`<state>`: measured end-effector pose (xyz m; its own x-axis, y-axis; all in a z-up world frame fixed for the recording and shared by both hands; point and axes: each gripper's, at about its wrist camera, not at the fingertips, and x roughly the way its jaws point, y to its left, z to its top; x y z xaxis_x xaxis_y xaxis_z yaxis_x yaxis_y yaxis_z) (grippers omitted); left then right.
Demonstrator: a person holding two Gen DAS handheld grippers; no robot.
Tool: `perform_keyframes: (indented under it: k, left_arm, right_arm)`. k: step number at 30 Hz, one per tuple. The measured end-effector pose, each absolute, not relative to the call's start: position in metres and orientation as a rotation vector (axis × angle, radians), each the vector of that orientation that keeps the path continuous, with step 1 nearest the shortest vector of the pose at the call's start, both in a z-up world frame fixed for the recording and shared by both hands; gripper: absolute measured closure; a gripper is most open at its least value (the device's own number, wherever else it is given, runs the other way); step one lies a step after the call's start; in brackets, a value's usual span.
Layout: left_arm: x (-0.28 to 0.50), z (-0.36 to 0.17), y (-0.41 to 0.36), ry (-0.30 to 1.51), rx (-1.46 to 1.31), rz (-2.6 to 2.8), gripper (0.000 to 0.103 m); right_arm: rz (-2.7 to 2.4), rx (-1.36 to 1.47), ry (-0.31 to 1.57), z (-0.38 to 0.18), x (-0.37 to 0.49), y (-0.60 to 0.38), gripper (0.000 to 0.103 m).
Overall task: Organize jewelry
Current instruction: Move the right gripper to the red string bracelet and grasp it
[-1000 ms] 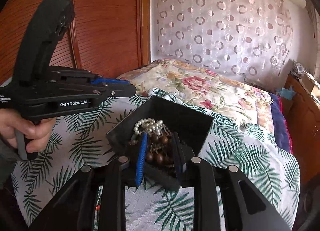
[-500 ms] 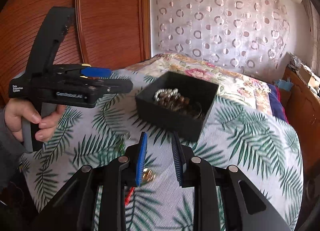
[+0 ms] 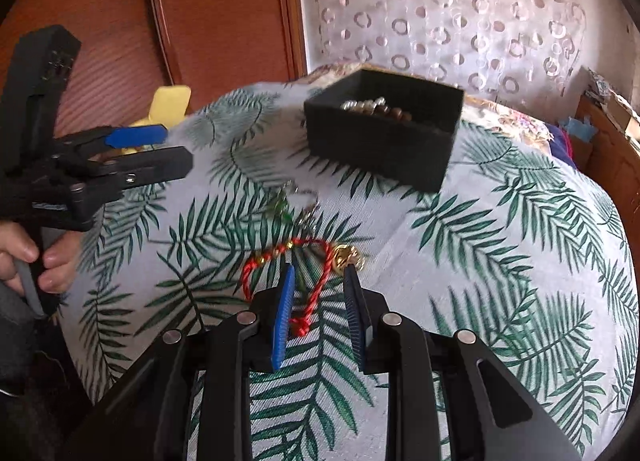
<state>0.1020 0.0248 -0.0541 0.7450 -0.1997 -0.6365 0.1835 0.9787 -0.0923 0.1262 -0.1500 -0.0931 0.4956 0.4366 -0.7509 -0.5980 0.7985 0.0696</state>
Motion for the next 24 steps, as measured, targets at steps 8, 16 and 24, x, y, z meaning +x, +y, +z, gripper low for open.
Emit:
perform_keyframes:
  k: [8, 16, 24]
  left_arm:
    - [0.09, -0.061, 0.034, 0.708, -0.012, -0.189, 0.008]
    - [0.09, -0.067, 0.03, 0.73, -0.006, -0.206, 0.008]
    - [0.095, -0.074, 0.009, 0.757, 0.03, -0.245, 0.008]
  right_arm:
    - [0.597, -0.271, 0.853, -0.103, 0.125, -0.14, 0.095]
    - [0.592, -0.21, 0.786, -0.089, 0.108, -0.166, 0.1]
    - [0.546, -0.173, 0.782, -0.094, 0.093, -0.197, 0.1]
